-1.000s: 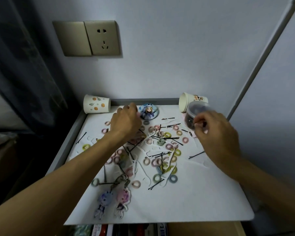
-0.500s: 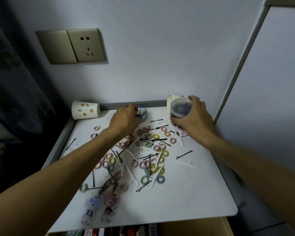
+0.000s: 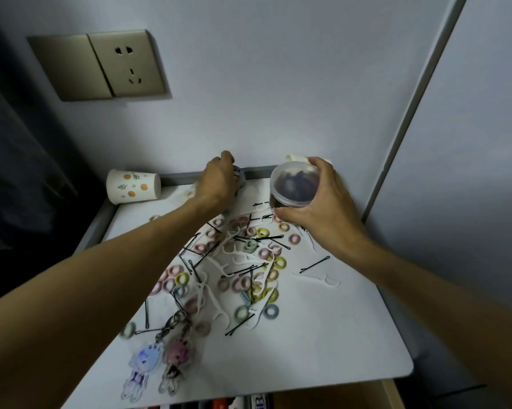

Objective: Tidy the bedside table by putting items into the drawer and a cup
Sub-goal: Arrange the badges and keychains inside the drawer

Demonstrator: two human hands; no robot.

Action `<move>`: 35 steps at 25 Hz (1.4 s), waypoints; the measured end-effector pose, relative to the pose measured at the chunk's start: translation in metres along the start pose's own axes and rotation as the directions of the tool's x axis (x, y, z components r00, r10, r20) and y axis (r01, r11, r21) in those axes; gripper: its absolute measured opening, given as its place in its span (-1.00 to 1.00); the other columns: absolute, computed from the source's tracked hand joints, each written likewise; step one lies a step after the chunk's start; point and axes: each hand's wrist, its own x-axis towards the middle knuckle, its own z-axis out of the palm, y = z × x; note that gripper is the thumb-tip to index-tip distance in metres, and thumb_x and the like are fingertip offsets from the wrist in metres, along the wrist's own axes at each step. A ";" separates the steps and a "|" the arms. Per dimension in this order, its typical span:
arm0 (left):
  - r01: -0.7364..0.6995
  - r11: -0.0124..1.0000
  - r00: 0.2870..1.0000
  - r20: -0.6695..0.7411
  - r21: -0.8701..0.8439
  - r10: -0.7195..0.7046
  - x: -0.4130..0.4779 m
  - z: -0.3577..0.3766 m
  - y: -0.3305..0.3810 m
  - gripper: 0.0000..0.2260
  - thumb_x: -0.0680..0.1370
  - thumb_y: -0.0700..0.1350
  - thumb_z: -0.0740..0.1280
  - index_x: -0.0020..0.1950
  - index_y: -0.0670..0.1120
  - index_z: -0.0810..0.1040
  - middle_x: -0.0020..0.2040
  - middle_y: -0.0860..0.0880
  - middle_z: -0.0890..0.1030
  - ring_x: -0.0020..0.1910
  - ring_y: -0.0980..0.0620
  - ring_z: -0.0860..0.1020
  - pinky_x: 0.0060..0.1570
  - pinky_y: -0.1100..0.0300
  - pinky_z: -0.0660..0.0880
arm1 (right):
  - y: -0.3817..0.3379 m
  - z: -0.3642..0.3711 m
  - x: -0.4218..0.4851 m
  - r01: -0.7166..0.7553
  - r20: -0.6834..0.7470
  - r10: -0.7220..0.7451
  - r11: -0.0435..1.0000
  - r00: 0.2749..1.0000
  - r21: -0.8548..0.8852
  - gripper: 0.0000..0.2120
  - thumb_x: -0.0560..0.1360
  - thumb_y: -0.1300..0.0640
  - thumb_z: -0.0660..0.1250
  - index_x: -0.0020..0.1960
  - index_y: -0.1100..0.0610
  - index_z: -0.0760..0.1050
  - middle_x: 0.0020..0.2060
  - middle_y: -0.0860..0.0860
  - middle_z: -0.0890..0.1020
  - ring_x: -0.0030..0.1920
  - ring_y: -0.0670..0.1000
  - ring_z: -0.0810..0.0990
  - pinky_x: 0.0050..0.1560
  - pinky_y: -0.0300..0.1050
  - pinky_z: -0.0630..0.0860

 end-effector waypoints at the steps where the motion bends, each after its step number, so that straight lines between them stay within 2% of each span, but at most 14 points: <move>1: 0.006 0.996 0.999 -0.044 -0.091 -0.010 -0.003 -0.005 0.004 -0.69 0.53 -0.25 0.39 0.25 -0.23 0.44 0.13 -0.22 0.54 0.02 -0.14 0.55 -0.07 0.10 0.56 | -0.002 -0.001 -0.002 0.002 0.006 -0.003 1.000 1.000 0.023 -0.03 0.21 -0.02 0.65 0.46 -0.13 0.16 0.29 -0.12 0.40 0.22 -0.10 0.41 -0.02 -0.32 0.55; 2: 0.007 0.985 0.995 -0.095 -0.171 -0.023 -0.007 -0.014 0.010 -0.77 0.54 -0.24 0.39 0.18 -0.22 0.50 0.04 -0.17 0.56 -0.08 -0.06 0.57 -0.22 0.28 0.51 | -0.005 -0.002 -0.005 0.003 0.014 -0.004 0.998 1.000 0.060 -0.01 0.19 -0.01 0.65 0.46 -0.14 0.16 0.27 -0.15 0.41 0.23 -0.11 0.41 0.10 -0.24 0.53; 4: 0.002 0.952 0.982 -0.178 -0.307 -0.059 -0.022 -0.041 0.023 -0.88 0.53 -0.17 0.41 0.03 -0.15 0.55 -0.13 -0.04 0.56 -0.27 0.14 0.53 -0.40 0.48 0.39 | -0.018 -0.006 -0.013 0.001 0.031 -0.007 0.986 0.999 0.164 -0.02 0.18 0.03 0.66 0.45 -0.14 0.19 0.24 -0.17 0.43 0.23 -0.12 0.44 0.11 -0.28 0.49; 6: 0.033 0.872 0.968 -0.202 -0.489 -0.150 -0.048 -0.068 0.034 -0.85 0.51 -0.11 0.43 0.00 -0.11 0.53 -0.18 0.03 0.57 -0.26 0.17 0.54 -0.31 0.47 0.48 | -0.035 -0.009 -0.026 -0.019 0.064 0.002 0.962 0.998 0.271 -0.05 0.18 0.09 0.66 0.43 -0.11 0.23 0.16 -0.23 0.47 0.18 -0.13 0.50 0.01 -0.29 0.55; 8: 0.109 0.615 0.953 -0.094 -0.781 -0.287 -0.083 -0.092 0.039 -0.84 0.54 -0.11 0.41 0.05 -0.14 0.51 -0.14 -0.04 0.61 -0.16 0.00 0.62 -0.02 0.06 0.63 | -0.052 -0.012 -0.046 -0.052 0.121 0.008 0.932 0.993 0.358 -0.08 0.18 0.15 0.66 0.40 -0.10 0.25 0.09 -0.29 0.49 0.14 -0.19 0.54 0.08 -0.24 0.55; 10: 0.176 0.268 0.939 0.079 -0.947 -0.334 -0.131 -0.113 0.039 -0.83 0.60 -0.17 0.32 0.13 -0.24 0.48 -0.06 -0.18 0.63 -0.09 -0.12 0.61 0.06 -0.16 0.56 | -0.068 -0.012 -0.070 -0.076 0.204 -0.006 0.918 0.979 0.389 -0.09 0.18 0.18 0.66 0.37 -0.13 0.26 0.10 -0.27 0.52 0.13 -0.25 0.54 0.14 -0.31 0.50; 13: 0.318 0.022 0.901 0.295 -0.948 -0.318 -0.214 -0.136 0.027 -0.69 0.64 -0.14 0.24 0.32 -0.28 0.44 0.16 -0.25 0.63 0.07 -0.16 0.61 0.17 -0.12 0.51 | -0.093 -0.006 -0.119 -0.094 0.340 -0.042 0.922 0.939 0.375 -0.12 0.18 0.16 0.66 0.34 -0.15 0.29 0.14 -0.22 0.55 0.17 -0.18 0.54 0.11 -0.28 0.52; 16: 0.365 -0.142 0.863 0.392 -0.920 -0.320 -0.282 -0.150 0.007 -0.61 0.63 -0.10 0.24 0.39 -0.28 0.38 0.20 -0.26 0.61 0.17 -0.19 0.60 0.25 -0.20 0.47 | -0.115 0.007 -0.174 -0.047 0.419 -0.093 0.949 0.903 0.312 -0.12 0.14 0.08 0.68 0.33 -0.18 0.30 0.13 -0.26 0.56 0.18 -0.21 0.53 0.19 -0.18 0.51; 20: 0.428 -0.244 0.767 0.492 -0.870 -0.411 -0.341 -0.161 -0.022 -0.62 0.64 -0.10 0.21 0.34 -0.34 0.44 0.19 -0.30 0.61 0.20 -0.26 0.58 0.28 -0.25 0.43 | -0.125 0.033 -0.239 -0.047 0.498 -0.086 0.967 0.863 0.249 -0.11 0.12 -0.09 0.66 0.33 -0.22 0.28 0.17 -0.22 0.55 0.19 -0.20 0.53 0.19 -0.08 0.54; 22: 0.444 -0.284 0.713 0.527 -0.850 -0.463 -0.366 -0.173 -0.041 -0.68 0.64 -0.11 0.21 0.25 -0.32 0.51 0.10 -0.26 0.65 0.05 -0.19 0.64 0.06 -0.09 0.59 | -0.122 0.051 -0.269 -0.039 0.548 -0.068 0.983 0.834 0.181 -0.15 0.09 -0.18 0.62 0.28 -0.27 0.29 0.15 -0.24 0.55 0.17 -0.19 0.54 0.13 -0.13 0.55; 24: 0.487 -0.218 0.665 0.521 -0.846 -0.536 -0.382 -0.182 -0.065 -0.75 0.65 -0.11 0.21 0.17 -0.25 0.56 -0.03 -0.17 0.67 -0.17 -0.07 0.64 -0.29 0.13 0.59 | -0.113 0.073 -0.292 -0.014 0.608 -0.045 0.996 0.793 0.093 -0.18 0.10 -0.18 0.62 0.26 -0.29 0.29 0.14 -0.26 0.52 0.16 -0.21 0.51 0.10 -0.16 0.54; 27: 0.543 -0.089 0.621 0.470 -0.835 -0.628 -0.394 -0.188 -0.089 -0.82 0.63 -0.16 0.25 0.12 -0.24 0.55 -0.11 -0.15 0.63 -0.25 -0.03 0.58 -0.44 0.20 0.51 | -0.097 0.109 -0.309 0.056 0.670 -0.062 0.998 0.739 0.030 -0.18 0.14 -0.18 0.60 0.28 -0.30 0.26 0.15 -0.25 0.47 0.16 -0.21 0.44 0.10 -0.06 0.54; 32: 0.601 0.019 0.624 0.455 -0.799 -0.636 -0.400 -0.183 -0.111 -0.91 0.61 -0.23 0.27 0.00 -0.24 0.54 -0.13 -0.17 0.64 -0.22 -0.02 0.63 -0.32 0.17 0.60 | -0.088 0.151 -0.308 0.198 0.738 -0.101 0.979 0.667 -0.045 -0.13 0.19 -0.14 0.58 0.37 -0.23 0.18 0.18 -0.13 0.45 0.17 -0.11 0.41 -0.05 -0.07 0.54; 35: 0.600 0.030 0.630 0.448 -0.800 -0.634 -0.400 -0.177 -0.114 -0.89 0.60 -0.23 0.28 0.08 -0.26 0.52 -0.03 -0.23 0.65 -0.14 -0.08 0.64 -0.19 0.08 0.62 | -0.081 0.164 -0.307 0.259 0.747 -0.125 0.964 0.653 -0.065 -0.12 0.21 -0.09 0.57 0.41 -0.15 0.18 0.20 -0.10 0.44 0.22 -0.10 0.37 -0.02 -0.07 0.53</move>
